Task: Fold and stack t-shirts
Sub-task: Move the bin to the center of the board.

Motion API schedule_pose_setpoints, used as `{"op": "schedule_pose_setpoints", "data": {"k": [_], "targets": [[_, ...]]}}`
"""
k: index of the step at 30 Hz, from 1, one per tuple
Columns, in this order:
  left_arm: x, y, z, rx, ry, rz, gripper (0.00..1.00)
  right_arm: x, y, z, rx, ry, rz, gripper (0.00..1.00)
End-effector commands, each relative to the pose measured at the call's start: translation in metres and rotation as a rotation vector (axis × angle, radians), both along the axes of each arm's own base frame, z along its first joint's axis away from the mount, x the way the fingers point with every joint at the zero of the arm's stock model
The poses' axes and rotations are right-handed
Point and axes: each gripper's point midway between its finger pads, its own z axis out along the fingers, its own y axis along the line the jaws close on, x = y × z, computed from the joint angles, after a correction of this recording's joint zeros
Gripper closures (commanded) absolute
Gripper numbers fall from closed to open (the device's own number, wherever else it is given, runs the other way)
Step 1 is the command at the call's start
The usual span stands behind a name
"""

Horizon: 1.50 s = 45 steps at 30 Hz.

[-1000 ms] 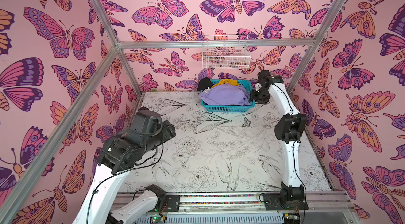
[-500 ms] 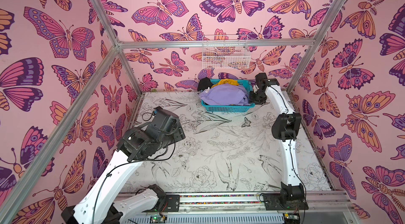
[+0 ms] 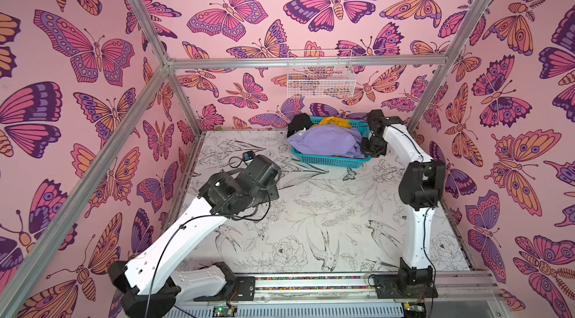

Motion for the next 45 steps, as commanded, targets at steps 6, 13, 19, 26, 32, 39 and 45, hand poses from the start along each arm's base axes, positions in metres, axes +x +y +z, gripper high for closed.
{"op": "schedule_pose_setpoints", "data": {"k": [6, 13, 19, 26, 32, 39, 45], "targets": [[0.014, -0.057, -0.01, -0.037, 0.001, -0.131, 0.33, -0.219, -0.04, 0.0, -0.172, 0.254, -0.081, 1.0], [0.015, -0.076, -0.021, -0.064, 0.024, -0.14, 0.24, -0.317, 0.004, -0.016, -0.083, 0.245, 0.001, 0.48], [0.017, -0.086, -0.042, -0.03, 0.064, -0.17, 0.24, -0.304, 0.006, 0.013, -0.068, 0.117, 0.017, 0.38], [0.038, -0.06, -0.106, 0.212, 0.062, -0.061, 0.37, -0.241, 0.041, 0.073, -0.038, -0.058, 0.158, 0.37], [0.059, -0.054, -0.132, 0.326, -0.011, -0.041, 0.32, -0.213, 0.068, 0.101, -0.003, -0.097, 0.263, 0.38], [0.078, -0.094, -0.103, 0.093, -0.141, -0.15, 0.27, -0.213, 0.065, 0.117, -0.007, -0.125, 0.271, 0.38], [0.067, -0.123, -0.083, -0.048, -0.139, -0.275, 0.26, -0.219, 0.065, 0.102, -0.004, -0.089, 0.268, 0.38]]}}
